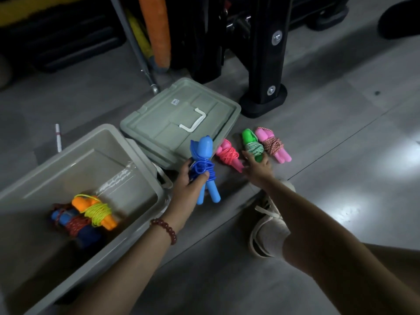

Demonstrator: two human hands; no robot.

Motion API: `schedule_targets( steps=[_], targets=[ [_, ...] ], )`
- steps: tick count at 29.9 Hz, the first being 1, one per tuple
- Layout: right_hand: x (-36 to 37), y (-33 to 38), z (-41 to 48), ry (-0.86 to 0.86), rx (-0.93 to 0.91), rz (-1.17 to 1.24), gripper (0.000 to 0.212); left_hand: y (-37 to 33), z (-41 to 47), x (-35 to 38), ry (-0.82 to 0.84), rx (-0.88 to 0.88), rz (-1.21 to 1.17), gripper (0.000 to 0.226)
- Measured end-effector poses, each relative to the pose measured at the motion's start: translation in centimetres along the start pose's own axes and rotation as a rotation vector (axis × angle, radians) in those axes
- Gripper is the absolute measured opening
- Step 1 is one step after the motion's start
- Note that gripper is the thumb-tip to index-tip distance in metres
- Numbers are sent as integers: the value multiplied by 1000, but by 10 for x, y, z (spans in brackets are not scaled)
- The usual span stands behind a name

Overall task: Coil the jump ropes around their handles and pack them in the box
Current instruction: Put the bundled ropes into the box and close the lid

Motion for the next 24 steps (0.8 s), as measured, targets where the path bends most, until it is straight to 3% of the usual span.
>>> schedule_targets(
  steps=[2, 7, 9, 11, 14, 19, 22, 24],
  targets=[
    [7, -3, 7, -38, -25, 124, 61, 7, 3, -6, 18, -21, -15, 51],
    [4, 9, -9, -301, 29, 423, 36, 21, 3, -17, -24, -44, -14, 40],
    [-2, 18, -26, -491, 20, 529, 38, 20, -2, -17, -29, -34, -13, 44],
    [-15, 36, -48, -659, -38, 595, 46, 14, -12, -18, -64, 6, -13, 33],
    [-37, 87, -85, -737, -226, 608, 47, -2, -36, -28, -106, 84, -36, 20],
    [-45, 188, -138, -637, -566, 625, 42, -20, -78, -93, -210, 206, -157, 25],
    [-22, 251, -144, -370, -771, 630, 45, -15, -92, -160, -357, 194, -290, 27],
    [4, 285, -134, -160, -790, 635, 43, -2, -91, -202, -393, 140, -406, 30]
  ],
)
Point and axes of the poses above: each hand's wrist, its own z-axis towards the middle knuckle, its own x-axis out of the palm, y = z × x, the point moved 5 cm from there along z, towards the middle knuckle, and after that the axes turned 14 degrees about -x, right-handed, at the moved point
